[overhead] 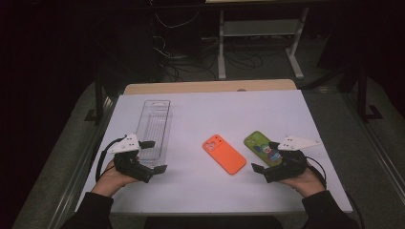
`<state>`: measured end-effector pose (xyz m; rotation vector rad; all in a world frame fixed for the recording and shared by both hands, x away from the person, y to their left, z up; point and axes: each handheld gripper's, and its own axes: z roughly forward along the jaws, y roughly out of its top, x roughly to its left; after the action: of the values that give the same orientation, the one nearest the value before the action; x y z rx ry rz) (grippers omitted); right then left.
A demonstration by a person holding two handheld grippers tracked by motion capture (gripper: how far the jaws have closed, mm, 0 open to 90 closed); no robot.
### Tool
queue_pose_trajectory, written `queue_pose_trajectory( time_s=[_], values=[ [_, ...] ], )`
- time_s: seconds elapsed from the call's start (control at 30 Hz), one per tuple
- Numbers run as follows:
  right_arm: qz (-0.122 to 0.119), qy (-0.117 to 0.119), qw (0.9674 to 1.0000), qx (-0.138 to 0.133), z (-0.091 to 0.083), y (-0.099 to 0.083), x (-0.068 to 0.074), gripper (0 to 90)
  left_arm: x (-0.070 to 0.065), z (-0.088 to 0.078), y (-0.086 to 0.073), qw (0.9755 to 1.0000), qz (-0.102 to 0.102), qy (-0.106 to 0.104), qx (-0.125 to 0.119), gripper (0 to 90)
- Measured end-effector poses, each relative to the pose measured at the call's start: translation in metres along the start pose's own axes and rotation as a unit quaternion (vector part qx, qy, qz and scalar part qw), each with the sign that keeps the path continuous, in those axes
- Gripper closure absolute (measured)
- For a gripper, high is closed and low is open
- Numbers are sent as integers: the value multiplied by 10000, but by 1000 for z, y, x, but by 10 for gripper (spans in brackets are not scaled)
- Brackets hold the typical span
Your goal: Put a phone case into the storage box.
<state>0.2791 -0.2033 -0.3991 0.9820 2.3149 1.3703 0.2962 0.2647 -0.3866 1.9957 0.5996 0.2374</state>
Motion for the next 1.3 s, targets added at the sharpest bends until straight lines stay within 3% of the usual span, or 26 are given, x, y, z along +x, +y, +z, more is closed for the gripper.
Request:
queue_pose_trajectory(
  time_s=[0.93, 1.3],
  values=[
    [-87, -91, 9993, 347, 5, 19, -9, 0, 4, 1, 1, 10000, -12, 68, -5, 0],
    [-15, -271, 9990, 353, 4, 32, -25, 0, 4, 0, 0, 10000, -34, 51, -36, 0]
  ],
)
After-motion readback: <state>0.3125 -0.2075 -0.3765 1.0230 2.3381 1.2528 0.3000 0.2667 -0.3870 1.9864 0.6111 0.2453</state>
